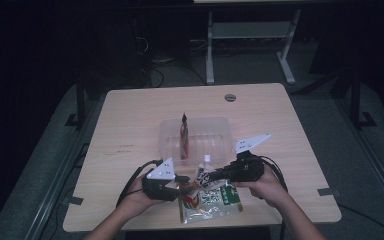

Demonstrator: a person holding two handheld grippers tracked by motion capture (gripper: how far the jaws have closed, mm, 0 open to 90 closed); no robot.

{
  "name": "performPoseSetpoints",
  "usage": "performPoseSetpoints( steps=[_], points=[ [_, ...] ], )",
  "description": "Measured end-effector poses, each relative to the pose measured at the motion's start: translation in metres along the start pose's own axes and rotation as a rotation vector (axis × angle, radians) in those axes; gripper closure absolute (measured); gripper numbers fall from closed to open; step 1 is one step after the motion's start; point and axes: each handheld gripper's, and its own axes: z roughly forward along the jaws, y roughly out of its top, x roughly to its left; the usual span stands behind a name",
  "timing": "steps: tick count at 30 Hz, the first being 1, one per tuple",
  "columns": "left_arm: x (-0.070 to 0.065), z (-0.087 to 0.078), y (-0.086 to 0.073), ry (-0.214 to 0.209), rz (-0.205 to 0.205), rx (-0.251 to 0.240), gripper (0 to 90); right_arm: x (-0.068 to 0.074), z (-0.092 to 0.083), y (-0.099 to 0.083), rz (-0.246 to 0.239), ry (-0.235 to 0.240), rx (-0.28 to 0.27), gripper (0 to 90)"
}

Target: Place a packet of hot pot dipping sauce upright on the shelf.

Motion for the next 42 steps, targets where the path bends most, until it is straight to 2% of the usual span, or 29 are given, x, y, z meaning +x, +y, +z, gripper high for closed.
performPoseSetpoints(
  steps=[2, 6, 12, 18, 21, 23, 27, 29, 33, 35, 37, 42],
  points=[
    [0.004, -0.003, -0.003, -0.002, -0.01, -0.003, 54.8, 0.002, -0.004, 0.002, -0.025, 0.002, 0.008, 89.6],
    [0.012, -0.01, -0.008, -0.026, -0.03, -0.02, 51.9, 0.006, -0.009, 0.005, -0.06, 0.015, 0.01, 89.7],
    [0.021, -0.017, -0.012, -0.025, -0.047, -0.032, 51.2, 0.012, -0.015, 0.009, -0.11, 0.049, 0.005, 89.8],
    [0.02, -0.013, -0.01, -0.097, -0.028, -0.047, 53.1, 0.016, -0.015, 0.011, -0.129, 0.076, 0.009, 89.8],
    [0.019, -0.01, -0.008, -0.136, -0.02, -0.049, 55.3, 0.019, -0.014, 0.012, -0.154, 0.079, 0.017, 89.8],
    [0.02, -0.008, -0.007, -0.162, -0.02, -0.053, 60.0, 0.021, -0.014, 0.012, -0.161, 0.088, 0.017, 89.9],
    [0.018, -0.002, -0.007, -0.186, -0.022, -0.036, 66.7, 0.024, -0.013, 0.013, -0.175, 0.096, 0.018, 89.9],
    [0.016, -0.001, -0.006, -0.187, -0.006, -0.01, 73.9, 0.025, -0.013, 0.014, -0.189, 0.094, 0.012, 89.9],
    [0.014, 0.002, -0.005, -0.194, 0.022, 0.036, 89.3, 0.024, -0.015, 0.015, -0.186, 0.096, -0.003, 89.9],
    [0.013, 0.001, -0.004, -0.191, 0.026, 0.05, 89.9, 0.024, -0.016, 0.015, -0.189, 0.094, -0.007, 89.9],
    [0.014, -0.001, -0.004, -0.174, 0.009, 0.04, 90.0, 0.024, -0.017, 0.014, -0.19, 0.093, -0.018, 90.0],
    [0.018, -0.01, -0.004, -0.123, 0.0, 0.02, 90.0, 0.022, -0.024, 0.014, -0.19, 0.068, -0.033, 90.0]
  ],
)
